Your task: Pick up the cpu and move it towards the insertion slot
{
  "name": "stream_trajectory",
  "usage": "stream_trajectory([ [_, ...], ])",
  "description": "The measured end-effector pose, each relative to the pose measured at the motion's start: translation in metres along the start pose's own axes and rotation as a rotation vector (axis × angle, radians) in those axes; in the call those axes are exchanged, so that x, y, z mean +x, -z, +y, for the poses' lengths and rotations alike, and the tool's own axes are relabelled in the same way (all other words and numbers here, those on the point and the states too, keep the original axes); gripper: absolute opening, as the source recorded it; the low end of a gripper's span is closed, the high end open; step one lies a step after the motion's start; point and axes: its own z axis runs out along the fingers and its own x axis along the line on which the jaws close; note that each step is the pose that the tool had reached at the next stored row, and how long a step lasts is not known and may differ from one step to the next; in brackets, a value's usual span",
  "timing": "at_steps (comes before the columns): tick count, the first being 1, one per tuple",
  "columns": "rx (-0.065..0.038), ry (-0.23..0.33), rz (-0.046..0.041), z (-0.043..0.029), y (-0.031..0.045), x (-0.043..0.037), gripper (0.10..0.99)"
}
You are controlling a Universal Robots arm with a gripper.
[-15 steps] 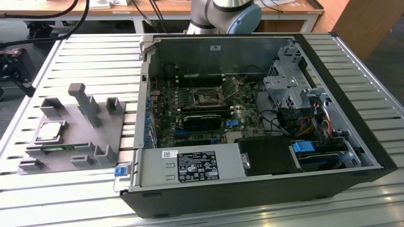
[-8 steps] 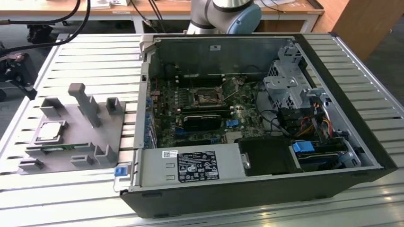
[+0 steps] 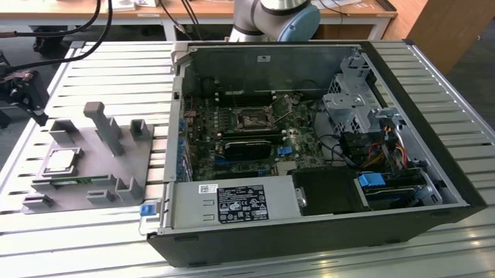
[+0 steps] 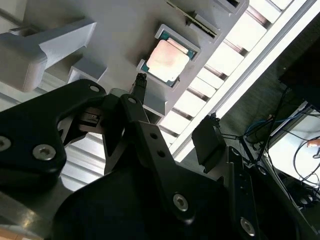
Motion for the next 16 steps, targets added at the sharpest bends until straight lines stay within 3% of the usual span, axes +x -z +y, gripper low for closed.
stream_trajectory([
  [16, 0.0, 0.0, -0.0001, -0.0013, -0.0219, 0.0004, 0.647],
])
